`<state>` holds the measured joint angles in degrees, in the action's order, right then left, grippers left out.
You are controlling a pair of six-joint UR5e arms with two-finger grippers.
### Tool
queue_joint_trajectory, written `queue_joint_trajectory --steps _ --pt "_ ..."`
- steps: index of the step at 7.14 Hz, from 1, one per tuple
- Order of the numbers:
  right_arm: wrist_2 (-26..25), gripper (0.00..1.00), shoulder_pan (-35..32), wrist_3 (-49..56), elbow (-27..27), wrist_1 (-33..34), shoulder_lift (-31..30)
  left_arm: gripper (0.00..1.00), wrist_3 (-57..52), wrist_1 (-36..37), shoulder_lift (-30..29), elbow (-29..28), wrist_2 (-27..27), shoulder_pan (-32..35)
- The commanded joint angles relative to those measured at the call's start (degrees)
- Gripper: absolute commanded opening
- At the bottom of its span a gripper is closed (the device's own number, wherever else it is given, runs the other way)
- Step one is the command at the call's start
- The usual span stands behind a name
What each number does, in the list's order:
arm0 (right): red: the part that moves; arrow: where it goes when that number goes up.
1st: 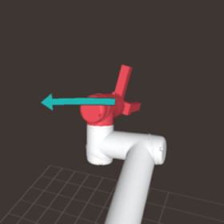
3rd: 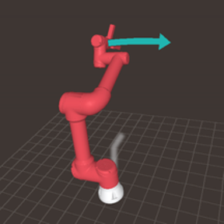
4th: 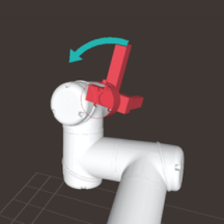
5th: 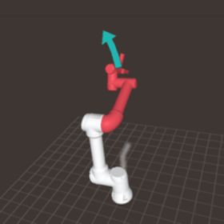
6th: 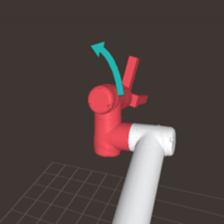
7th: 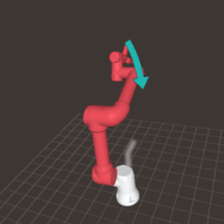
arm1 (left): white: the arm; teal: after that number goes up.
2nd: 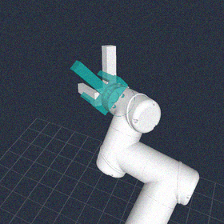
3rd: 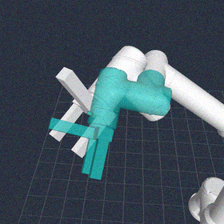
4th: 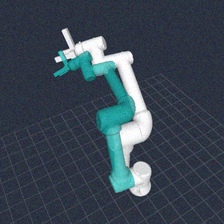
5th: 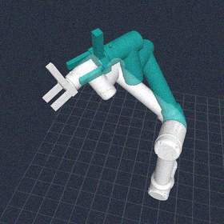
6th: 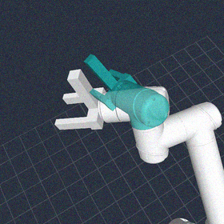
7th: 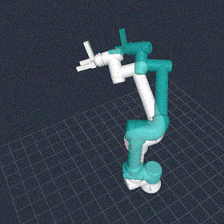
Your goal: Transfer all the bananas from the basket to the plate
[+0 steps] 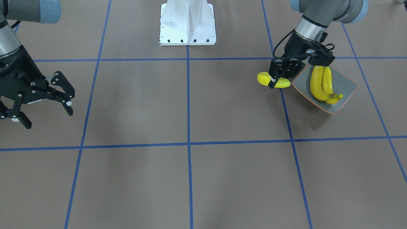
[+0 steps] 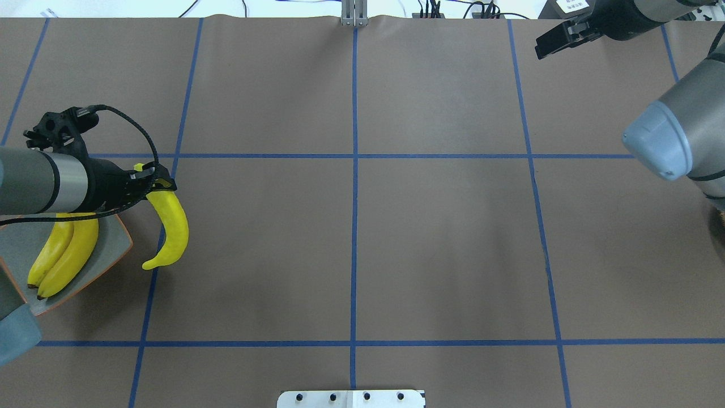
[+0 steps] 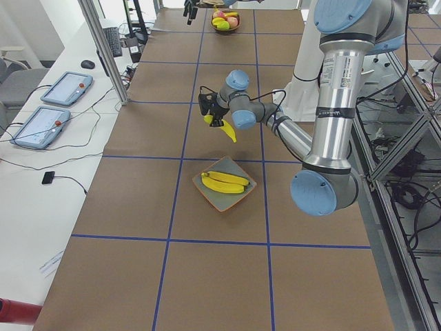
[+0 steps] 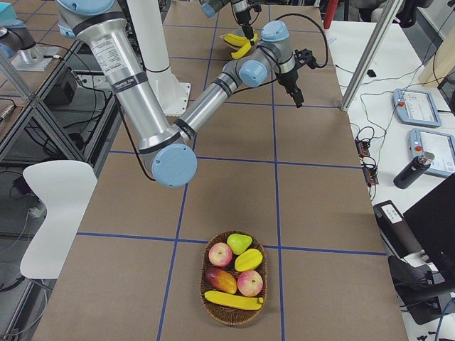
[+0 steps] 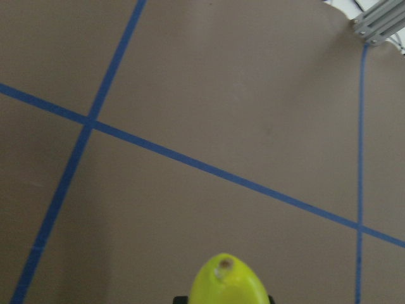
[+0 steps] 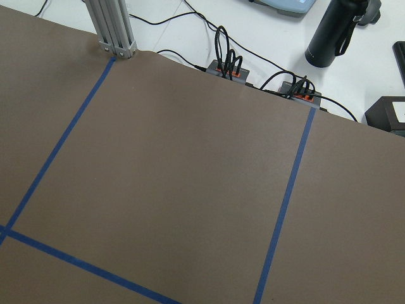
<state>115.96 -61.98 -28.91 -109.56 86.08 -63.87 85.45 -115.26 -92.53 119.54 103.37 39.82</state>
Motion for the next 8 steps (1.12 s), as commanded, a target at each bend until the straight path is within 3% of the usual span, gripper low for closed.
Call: queue_joint_trajectory --steps 1,3,4,7,8 --pt "0.0 1.00 -0.1 0.3 0.5 -0.1 -0.1 0.00 -4.8 13.4 2.0 4.4 0.1 -0.1" --pt "-0.1 1.00 -0.1 0.3 0.5 -0.2 -0.2 0.00 -10.3 23.5 2.5 4.7 -0.6 0.1" --pt "-0.2 1.00 0.0 0.3 0.5 -0.2 -0.1 0.00 -10.9 28.2 3.1 4.2 -4.6 -0.7" --pt "-0.4 1.00 0.0 0.3 1.5 -0.3 0.1 0.00 -11.1 30.9 2.3 -0.3 -6.1 -1.7" --pt "-0.4 1.00 0.0 0.3 1.5 -0.3 0.1 0.55 -12.2 30.9 1.7 -1.2 -6.1 -1.8"
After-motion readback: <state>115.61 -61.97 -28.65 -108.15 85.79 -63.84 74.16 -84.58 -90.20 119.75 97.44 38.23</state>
